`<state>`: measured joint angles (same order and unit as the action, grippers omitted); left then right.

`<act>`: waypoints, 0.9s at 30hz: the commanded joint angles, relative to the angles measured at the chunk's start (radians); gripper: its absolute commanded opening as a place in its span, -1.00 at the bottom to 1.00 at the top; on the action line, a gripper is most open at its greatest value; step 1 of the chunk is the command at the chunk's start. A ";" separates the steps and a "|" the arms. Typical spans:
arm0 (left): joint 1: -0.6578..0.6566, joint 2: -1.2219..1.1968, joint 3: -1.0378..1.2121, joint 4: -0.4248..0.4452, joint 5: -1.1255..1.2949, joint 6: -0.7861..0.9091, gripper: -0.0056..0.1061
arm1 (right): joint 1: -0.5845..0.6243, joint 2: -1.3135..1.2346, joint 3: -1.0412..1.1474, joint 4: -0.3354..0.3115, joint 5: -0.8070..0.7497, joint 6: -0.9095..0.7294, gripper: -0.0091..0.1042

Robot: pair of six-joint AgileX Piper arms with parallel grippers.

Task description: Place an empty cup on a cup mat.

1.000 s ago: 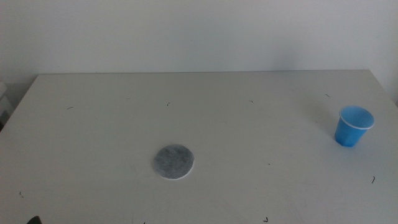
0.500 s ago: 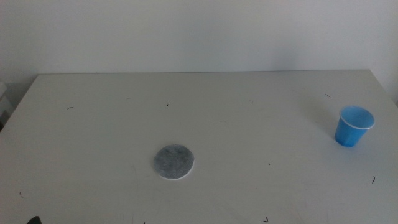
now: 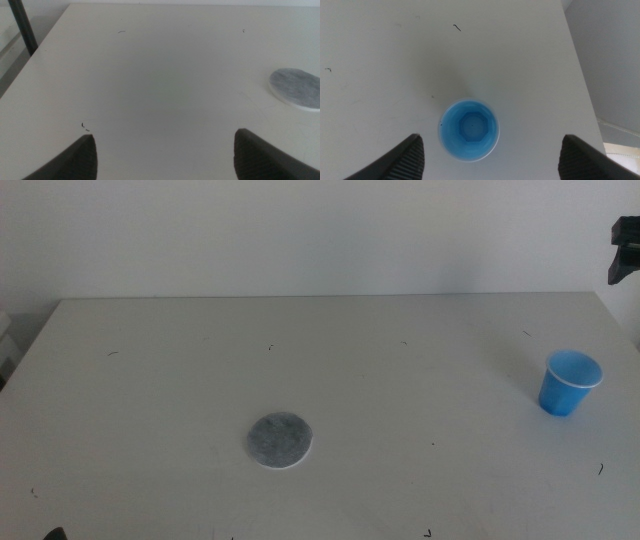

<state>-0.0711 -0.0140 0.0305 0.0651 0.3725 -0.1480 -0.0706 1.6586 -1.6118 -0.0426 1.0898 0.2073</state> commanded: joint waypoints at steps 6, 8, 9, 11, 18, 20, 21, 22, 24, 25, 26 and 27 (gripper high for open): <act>0.001 -0.009 -0.006 0.000 -0.067 -0.011 0.98 | -0.037 0.102 -0.076 0.000 -0.013 -0.043 0.82; 0.001 -0.009 -0.006 0.000 -0.067 -0.011 0.98 | -0.042 0.135 -0.076 0.002 -0.014 -0.043 0.82; 0.001 -0.009 -0.006 0.000 -0.067 -0.011 0.98 | -0.042 0.153 -0.076 0.002 -0.015 -0.043 0.82; 0.001 -0.009 -0.006 0.000 -0.067 -0.011 0.98 | -0.044 0.186 -0.076 0.007 -0.021 -0.043 0.81; 0.001 -0.009 -0.006 0.000 -0.067 -0.011 0.98 | -0.044 0.276 -0.076 0.043 -0.040 -0.047 0.72; 0.001 -0.009 -0.006 0.000 -0.067 -0.011 0.98 | -0.044 0.296 -0.076 0.043 -0.039 -0.048 0.68; 0.001 -0.009 -0.006 0.000 -0.067 -0.011 0.98 | -0.044 0.304 -0.076 0.043 -0.038 -0.046 0.66; 0.001 -0.009 -0.006 0.000 -0.067 -0.011 0.98 | -0.044 0.310 -0.076 0.043 -0.038 -0.046 0.63; 0.001 -0.009 -0.006 0.000 -0.067 -0.011 0.98 | -0.044 0.322 -0.076 0.043 -0.037 -0.046 0.56; 0.001 -0.009 -0.006 0.000 -0.067 -0.011 0.98 | -0.044 0.329 -0.076 0.043 -0.036 -0.046 0.52; 0.001 -0.009 -0.006 0.000 -0.067 -0.011 0.98 | -0.044 0.334 -0.076 0.043 -0.036 -0.046 0.48; 0.001 -0.009 -0.006 0.000 -0.067 -0.011 0.98 | -0.044 0.340 -0.076 0.043 -0.036 -0.046 0.44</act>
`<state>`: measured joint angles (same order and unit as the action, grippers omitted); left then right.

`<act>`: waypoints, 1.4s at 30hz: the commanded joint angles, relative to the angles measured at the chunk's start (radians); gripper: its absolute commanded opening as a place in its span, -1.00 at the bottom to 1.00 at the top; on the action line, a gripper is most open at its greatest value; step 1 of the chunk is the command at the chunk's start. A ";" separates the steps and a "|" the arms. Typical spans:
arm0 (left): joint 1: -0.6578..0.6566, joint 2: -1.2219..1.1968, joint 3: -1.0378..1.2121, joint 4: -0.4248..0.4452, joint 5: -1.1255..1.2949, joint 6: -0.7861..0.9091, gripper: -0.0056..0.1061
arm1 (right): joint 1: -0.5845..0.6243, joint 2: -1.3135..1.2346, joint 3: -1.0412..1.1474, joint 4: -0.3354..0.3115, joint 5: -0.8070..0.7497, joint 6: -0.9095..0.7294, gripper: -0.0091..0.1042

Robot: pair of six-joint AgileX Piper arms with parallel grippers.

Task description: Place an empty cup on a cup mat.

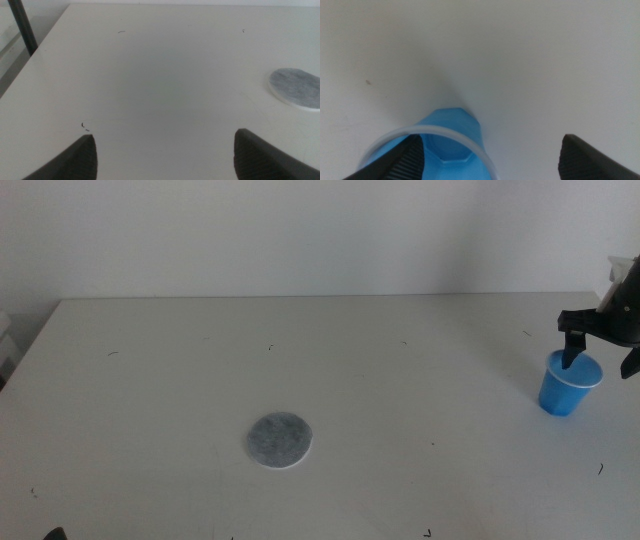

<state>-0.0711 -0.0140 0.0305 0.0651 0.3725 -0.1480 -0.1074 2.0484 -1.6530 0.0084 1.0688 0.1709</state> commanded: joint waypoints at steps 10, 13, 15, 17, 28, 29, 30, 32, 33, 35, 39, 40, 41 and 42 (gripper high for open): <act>0.001 -0.009 -0.006 0.000 -0.067 -0.011 0.98 | -0.008 -0.009 -0.031 -0.008 -0.015 -0.010 -0.17; 0.001 -0.009 -0.006 0.000 -0.067 -0.011 0.98 | -0.008 -0.009 -0.031 -0.008 -0.015 -0.010 -0.51; 0.001 -0.009 -0.006 0.000 -0.067 -0.011 0.98 | -0.008 -0.009 -0.031 -0.008 -0.013 -0.012 -0.77; 0.001 -0.009 -0.006 0.000 -0.067 -0.011 0.98 | -0.008 -0.009 -0.031 -0.008 -0.012 -0.015 -0.86; 0.001 -0.009 -0.006 0.000 -0.067 -0.011 0.98 | 0.049 -0.107 -0.039 0.020 0.003 -0.016 -0.86; 0.001 -0.009 -0.006 0.000 -0.067 -0.011 0.98 | 0.063 -0.121 -0.046 0.032 0.013 -0.021 -0.86; 0.001 -0.009 -0.006 0.000 -0.067 -0.011 0.98 | 0.082 -0.133 -0.055 0.045 0.023 -0.024 -0.86; 0.001 -0.009 -0.006 0.000 -0.067 -0.011 0.98 | 0.125 -0.148 -0.082 0.065 0.049 -0.026 -0.86; 0.001 -0.009 -0.006 0.000 -0.067 -0.011 0.98 | 0.151 -0.151 -0.102 0.073 0.067 -0.025 -0.86; 0.001 -0.009 -0.006 0.000 -0.067 -0.011 0.98 | 0.203 -0.151 -0.145 0.083 0.093 -0.017 -0.86; 0.001 -0.009 -0.006 0.000 -0.067 -0.011 0.98 | 0.330 -0.151 -0.198 0.086 0.087 0.039 -0.86; 0.001 -0.009 -0.006 0.000 -0.067 -0.011 0.98 | 0.357 -0.151 -0.204 0.086 0.081 0.057 -0.86; 0.001 -0.009 -0.006 0.000 -0.067 -0.011 0.98 | 0.389 -0.150 -0.211 0.087 0.072 0.078 -0.86; 0.001 -0.009 -0.006 0.000 -0.067 -0.011 0.98 | 0.421 -0.149 -0.214 0.087 0.061 0.096 -0.86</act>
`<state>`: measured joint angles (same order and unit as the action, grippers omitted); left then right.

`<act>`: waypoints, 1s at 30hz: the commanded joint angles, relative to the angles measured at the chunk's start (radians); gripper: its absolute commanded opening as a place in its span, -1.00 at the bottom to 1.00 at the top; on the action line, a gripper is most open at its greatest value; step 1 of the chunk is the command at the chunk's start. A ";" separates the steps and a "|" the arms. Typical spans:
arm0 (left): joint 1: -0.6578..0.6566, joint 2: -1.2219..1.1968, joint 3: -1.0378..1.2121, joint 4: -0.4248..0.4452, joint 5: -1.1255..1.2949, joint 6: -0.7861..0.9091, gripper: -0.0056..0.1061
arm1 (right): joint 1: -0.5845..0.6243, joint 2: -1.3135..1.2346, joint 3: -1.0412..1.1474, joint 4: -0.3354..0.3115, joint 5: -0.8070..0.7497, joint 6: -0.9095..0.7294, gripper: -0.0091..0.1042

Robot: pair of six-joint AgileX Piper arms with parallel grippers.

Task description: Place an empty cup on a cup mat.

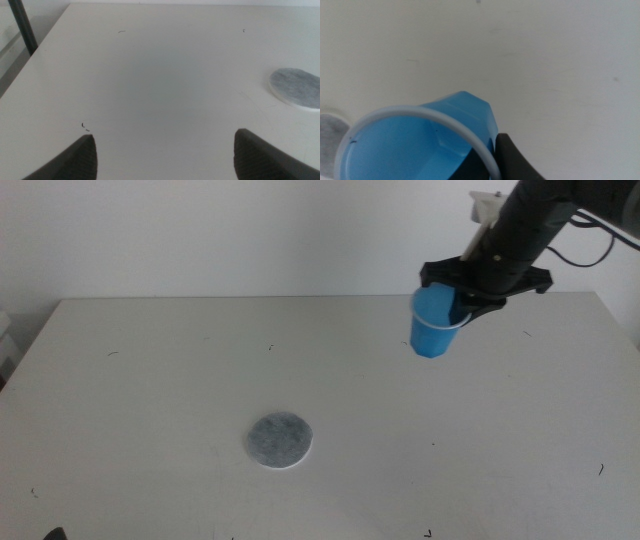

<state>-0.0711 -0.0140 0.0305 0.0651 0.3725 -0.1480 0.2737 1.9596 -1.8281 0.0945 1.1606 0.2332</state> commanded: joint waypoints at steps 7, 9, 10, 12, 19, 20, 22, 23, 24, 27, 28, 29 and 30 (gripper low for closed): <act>0.001 -0.009 -0.006 0.000 -0.067 -0.011 0.98 | 0.211 -0.029 -0.042 0.002 -0.115 0.144 -0.86; 0.001 -0.009 -0.006 0.000 -0.067 -0.011 0.98 | 0.247 -0.006 -0.057 0.002 -0.125 0.166 -0.86; 0.001 -0.009 -0.006 0.000 -0.067 -0.011 0.98 | 0.263 0.009 -0.066 0.002 -0.127 0.173 -0.86; 0.001 -0.009 -0.006 0.000 -0.067 -0.011 0.98 | 0.292 0.039 -0.096 0.002 -0.125 0.176 -0.86; 0.001 -0.009 -0.006 0.000 -0.067 -0.011 0.98 | 0.363 0.156 -0.244 -0.003 -0.030 0.180 -0.86; 0.001 -0.009 -0.006 0.000 -0.067 -0.011 0.98 | 0.372 0.170 -0.255 -0.003 -0.022 0.180 -0.86; 0.001 -0.009 -0.006 0.000 -0.067 -0.011 0.98 | 0.388 0.190 -0.267 -0.003 -0.018 0.180 -0.86; 0.001 -0.009 -0.006 0.000 -0.067 -0.011 0.98 | 0.393 0.195 -0.267 -0.003 -0.022 0.180 -0.86; 0.001 -0.009 -0.006 0.000 -0.067 -0.011 0.98 | 0.401 0.201 -0.267 -0.003 -0.023 0.180 -0.86; 0.001 -0.009 -0.006 0.000 -0.067 -0.011 0.98 | 0.415 0.223 -0.267 -0.003 -0.028 0.180 -0.86; 0.001 -0.009 -0.006 0.000 -0.067 -0.011 0.98 | 0.420 0.233 -0.267 -0.003 -0.030 0.179 -0.86; 0.001 -0.009 -0.006 0.000 -0.067 -0.011 0.98 | 0.422 0.238 -0.267 -0.001 -0.030 0.180 -0.86; 0.001 -0.009 -0.006 0.000 -0.067 -0.011 0.98 | 0.428 0.247 -0.267 -0.001 -0.032 0.180 -0.86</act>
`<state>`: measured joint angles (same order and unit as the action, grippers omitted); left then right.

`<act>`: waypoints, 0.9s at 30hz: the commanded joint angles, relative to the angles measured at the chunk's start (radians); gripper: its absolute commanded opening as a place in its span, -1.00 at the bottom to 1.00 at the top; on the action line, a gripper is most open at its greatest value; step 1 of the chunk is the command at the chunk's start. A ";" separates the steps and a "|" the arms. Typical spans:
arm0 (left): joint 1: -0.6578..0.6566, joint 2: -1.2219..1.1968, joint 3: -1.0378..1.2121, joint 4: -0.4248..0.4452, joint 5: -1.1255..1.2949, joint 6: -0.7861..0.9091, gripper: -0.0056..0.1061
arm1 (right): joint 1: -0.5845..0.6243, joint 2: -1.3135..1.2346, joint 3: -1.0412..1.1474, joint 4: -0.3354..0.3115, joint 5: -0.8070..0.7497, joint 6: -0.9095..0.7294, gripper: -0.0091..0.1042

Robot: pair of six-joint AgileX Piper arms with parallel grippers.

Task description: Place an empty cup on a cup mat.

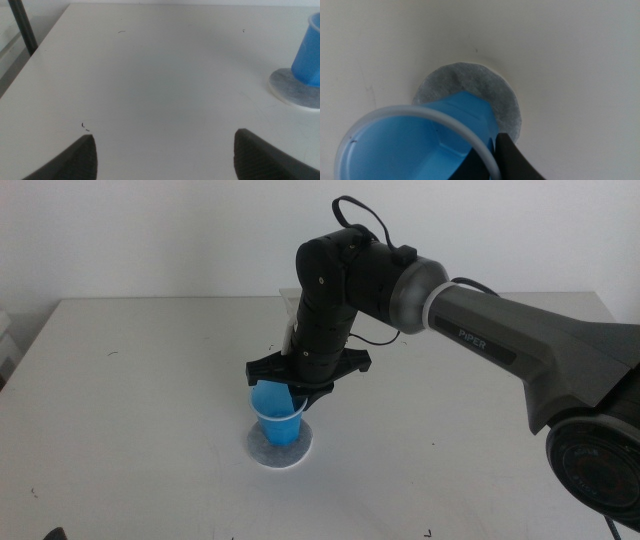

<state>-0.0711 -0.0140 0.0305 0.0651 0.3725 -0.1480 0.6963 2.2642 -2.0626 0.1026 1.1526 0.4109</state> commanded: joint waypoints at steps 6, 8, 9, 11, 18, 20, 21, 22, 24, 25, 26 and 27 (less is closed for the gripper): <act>0.001 -0.009 -0.006 0.000 -0.067 -0.011 0.98 | 0.016 -0.027 -0.032 -0.011 -0.050 -0.005 -0.86; 0.001 -0.009 -0.006 0.000 -0.067 -0.011 0.98 | 0.017 -0.019 -0.032 -0.011 -0.047 -0.009 -0.86; 0.001 -0.009 -0.006 0.000 -0.067 -0.011 0.98 | 0.017 -0.016 -0.032 -0.012 -0.045 -0.016 -0.86; 0.001 -0.009 -0.006 0.000 -0.067 -0.011 0.98 | 0.018 -0.017 -0.032 -0.020 -0.046 -0.020 -0.86; 0.001 -0.009 -0.006 0.000 -0.067 -0.011 0.98 | 0.018 -0.017 -0.032 -0.044 -0.045 -0.020 -0.65; 0.001 -0.009 -0.006 0.000 -0.067 -0.011 0.98 | 0.018 -0.017 -0.032 -0.044 -0.047 -0.020 -0.51; 0.001 -0.009 -0.006 0.000 -0.067 -0.011 0.98 | 0.018 -0.017 -0.032 -0.044 -0.047 -0.020 -0.42; 0.001 -0.009 -0.006 0.000 -0.067 -0.011 0.98 | 0.018 -0.019 -0.032 -0.044 -0.047 -0.020 -0.34; 0.001 -0.009 -0.006 0.000 -0.067 -0.011 0.98 | 0.018 -0.020 -0.032 -0.043 -0.047 -0.020 -0.13; 0.001 -0.009 -0.006 0.000 -0.067 -0.011 0.98 | 0.018 -0.021 -0.032 -0.043 -0.047 -0.020 -0.02; 0.001 -0.009 -0.006 0.000 -0.067 -0.011 0.98 | 0.018 -0.025 -0.033 -0.043 -0.047 -0.020 0.07; 0.001 -0.009 -0.006 0.000 -0.067 -0.011 0.98 | 0.018 -0.031 -0.033 -0.043 -0.047 -0.020 0.16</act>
<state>-0.0711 -0.0140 0.0305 0.0651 0.3725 -0.1480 0.7128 2.3159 -2.0669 0.0690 1.1218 0.3993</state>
